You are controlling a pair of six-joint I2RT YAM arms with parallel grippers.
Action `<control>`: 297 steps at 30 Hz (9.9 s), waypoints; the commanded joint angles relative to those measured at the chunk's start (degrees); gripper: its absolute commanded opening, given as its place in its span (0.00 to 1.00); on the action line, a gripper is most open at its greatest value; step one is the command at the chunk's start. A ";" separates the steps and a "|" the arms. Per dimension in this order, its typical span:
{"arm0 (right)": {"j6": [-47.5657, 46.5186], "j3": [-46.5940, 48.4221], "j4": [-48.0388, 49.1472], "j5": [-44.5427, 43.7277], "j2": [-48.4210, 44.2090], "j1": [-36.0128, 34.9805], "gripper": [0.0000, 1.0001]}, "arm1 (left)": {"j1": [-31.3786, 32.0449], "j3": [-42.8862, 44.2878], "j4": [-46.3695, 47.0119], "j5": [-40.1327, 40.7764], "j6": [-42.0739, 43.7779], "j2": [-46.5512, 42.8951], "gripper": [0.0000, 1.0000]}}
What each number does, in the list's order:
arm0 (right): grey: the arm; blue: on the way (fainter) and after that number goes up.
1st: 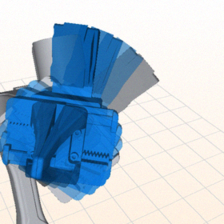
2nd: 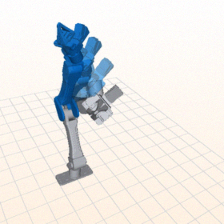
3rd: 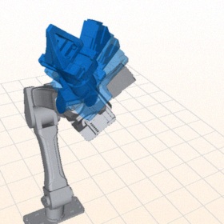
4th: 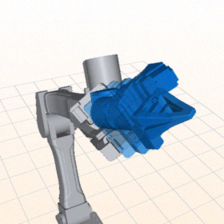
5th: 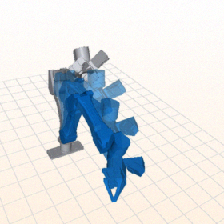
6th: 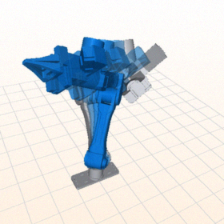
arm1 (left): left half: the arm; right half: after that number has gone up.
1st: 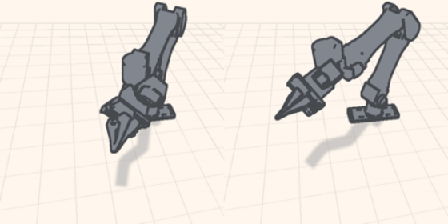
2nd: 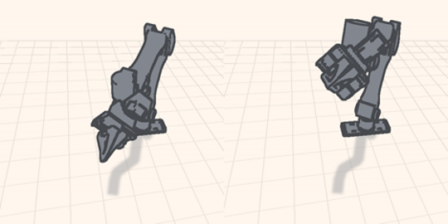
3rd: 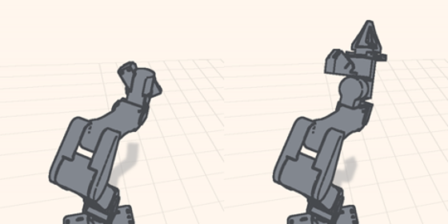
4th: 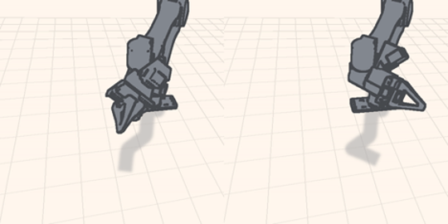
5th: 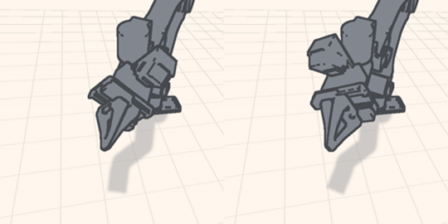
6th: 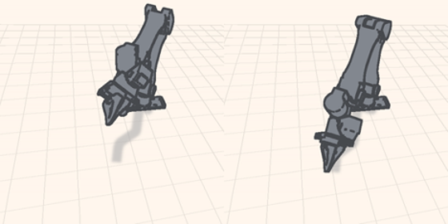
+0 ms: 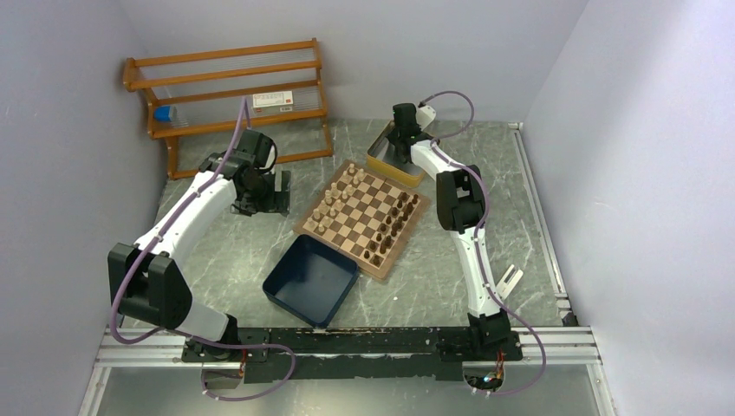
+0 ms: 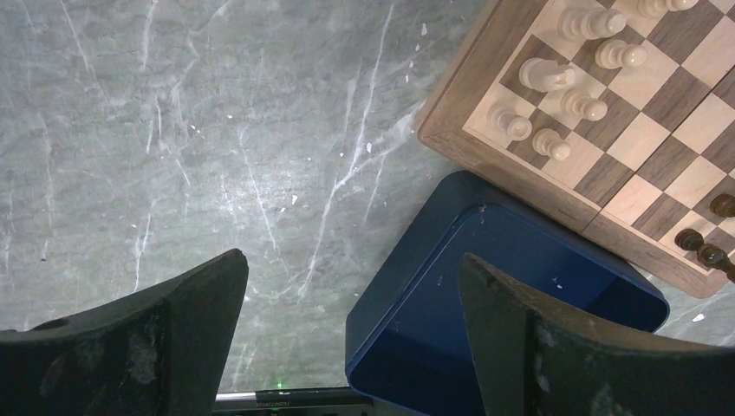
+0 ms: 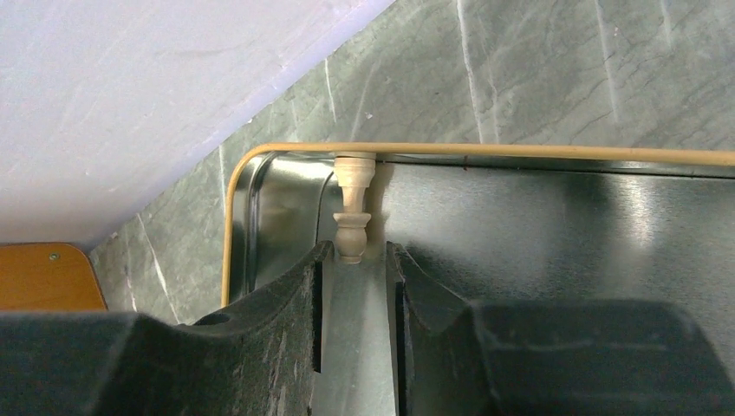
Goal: Set up the chess pieces on the board
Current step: Pick up the chess piece from the storage box, then place the chess piece on the chessboard.
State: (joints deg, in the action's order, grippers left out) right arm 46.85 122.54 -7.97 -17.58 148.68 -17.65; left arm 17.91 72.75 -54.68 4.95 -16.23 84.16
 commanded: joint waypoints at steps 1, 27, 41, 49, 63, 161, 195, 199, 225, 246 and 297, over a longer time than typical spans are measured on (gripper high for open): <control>-1.93 0.51 -0.39 -1.37 1.71 0.12 0.32 | 0.46 -0.56 -0.08 0.71 0.58 -2.15 0.95; -6.13 -11.64 5.60 0.58 -8.03 1.87 0.00 | 0.46 -0.57 -0.19 0.00 0.20 -2.99 0.95; -25.83 -27.13 16.14 20.18 -24.69 7.69 0.00 | 0.46 -0.70 7.64 -8.38 -3.91 -3.99 0.92; -31.56 -38.21 19.67 35.95 -33.98 7.96 0.00 | 0.46 -7.50 29.24 -16.35 -7.10 -8.00 0.88; -29.17 -60.47 23.84 63.68 -52.13 5.30 0.00 | 1.86 15.51 27.86 -34.02 -1.40 8.67 0.87; -8.53 -71.90 21.73 53.56 -75.84 0.89 0.39 | 20.91 -1.93 53.81 -42.09 48.67 10.26 0.16; -17.46 -69.79 15.31 48.96 -77.85 -2.51 0.34 | 17.10 -10.17 77.46 -46.72 9.89 9.15 0.14; -19.55 -68.28 12.80 47.97 -76.28 -4.17 0.37 | 16.89 -11.29 80.30 -47.49 8.03 9.07 0.14; -22.34 -69.08 23.07 37.84 -73.82 -6.52 0.00 | 12.06 -17.07 76.31 -44.23 6.31 3.79 1.00; -48.69 -53.69 34.24 16.28 -42.93 -20.51 0.03 | 3.97 -28.91 42.24 4.59 10.44 -35.64 1.00; -52.50 -48.44 33.16 15.56 -29.60 -22.16 0.06 | 4.06 -30.39 38.85 2.31 13.84 -36.35 1.00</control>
State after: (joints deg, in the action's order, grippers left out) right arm -5.06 72.71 25.02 -1.13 117.62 -39.20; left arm 22.31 41.65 -15.79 8.14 -2.83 48.69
